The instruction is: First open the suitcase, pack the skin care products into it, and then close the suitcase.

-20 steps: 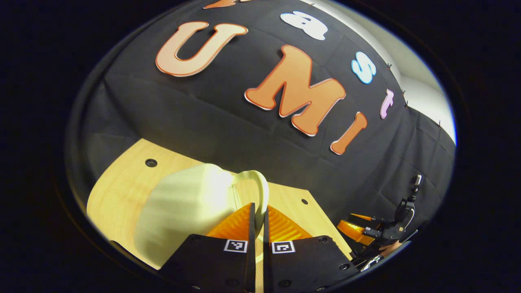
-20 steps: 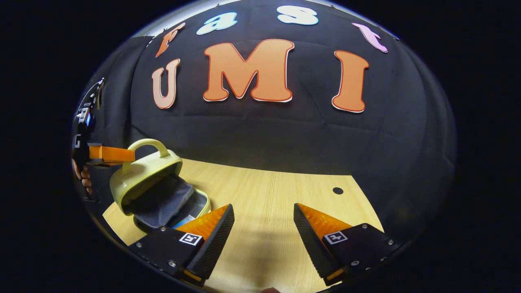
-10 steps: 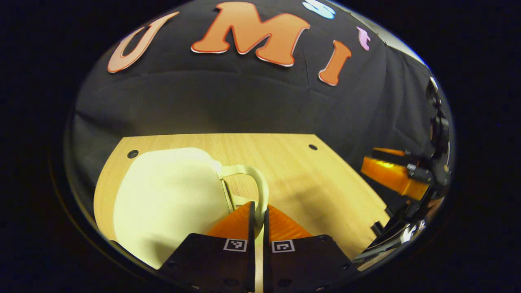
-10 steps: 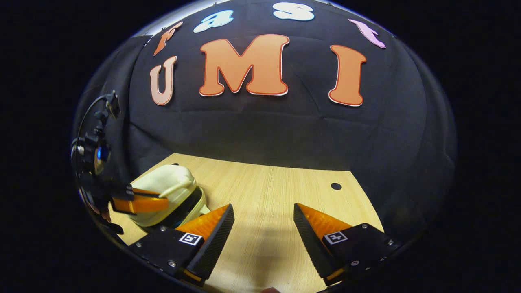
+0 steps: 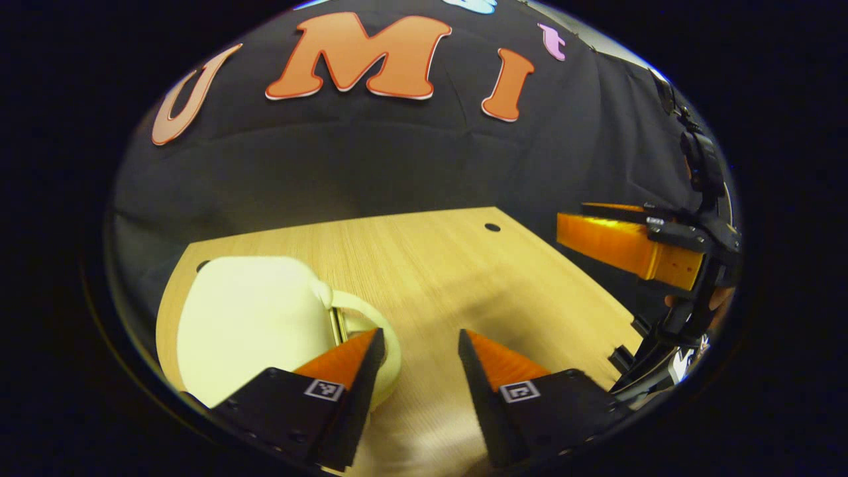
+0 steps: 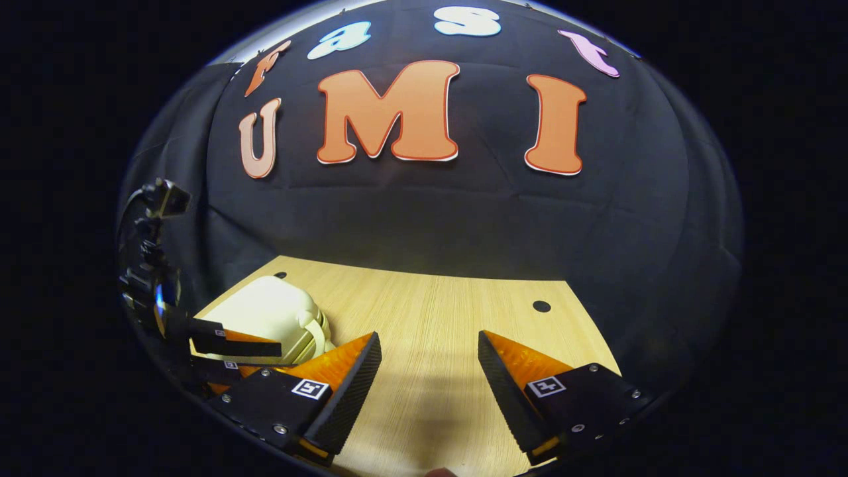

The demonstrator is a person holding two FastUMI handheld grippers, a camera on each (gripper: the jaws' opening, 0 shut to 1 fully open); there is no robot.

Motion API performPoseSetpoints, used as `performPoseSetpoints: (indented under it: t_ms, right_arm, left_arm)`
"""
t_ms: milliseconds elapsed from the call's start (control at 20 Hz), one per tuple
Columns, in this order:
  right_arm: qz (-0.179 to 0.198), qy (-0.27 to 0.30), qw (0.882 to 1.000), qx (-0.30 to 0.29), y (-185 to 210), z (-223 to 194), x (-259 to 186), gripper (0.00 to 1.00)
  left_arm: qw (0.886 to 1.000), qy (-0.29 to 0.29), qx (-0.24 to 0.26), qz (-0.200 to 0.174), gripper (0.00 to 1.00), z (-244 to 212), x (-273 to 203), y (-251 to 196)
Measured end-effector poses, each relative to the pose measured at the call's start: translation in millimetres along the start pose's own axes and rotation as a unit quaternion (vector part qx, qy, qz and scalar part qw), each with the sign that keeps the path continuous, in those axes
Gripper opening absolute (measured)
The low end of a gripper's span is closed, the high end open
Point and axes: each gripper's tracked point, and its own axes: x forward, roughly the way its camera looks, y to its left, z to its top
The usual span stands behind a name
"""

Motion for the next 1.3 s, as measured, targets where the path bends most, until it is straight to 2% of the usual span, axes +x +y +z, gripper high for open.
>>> performPoseSetpoints:
  t_ms: [100, 150, 300, 450, 700, 1300]
  right_arm:
    - [-0.003, -0.030, 1.000, -0.004, 1, 18, 0, 0.93]
    - [-0.004, -0.047, 0.999, -0.005, 2, 28, -2, 0.93]
    - [-0.006, -0.092, 0.996, -0.009, 6, 54, -7, 0.93]
    - [0.013, -0.111, 0.994, 0.002, 24, 62, -9, 0.93]
    - [0.045, -0.125, 0.991, -0.014, 52, 64, -11, 0.93]
    - [0.058, -0.141, 0.988, -0.025, 51, 66, -14, 0.93]
  left_arm:
    - [0.999, -0.041, 0.002, 0.023, 0.92, 23, -10, 5]
    - [0.997, -0.061, 0.004, 0.040, 0.96, 42, -14, 9]
    - [0.987, -0.124, 0.014, 0.097, 0.98, 68, -27, 25]
    - [0.971, -0.183, 0.029, 0.150, 0.98, 96, -45, 32]
    - [0.958, -0.221, 0.031, 0.182, 0.97, 126, -65, 28]
    - [0.949, -0.242, 0.023, 0.203, 0.97, 128, -75, 33]
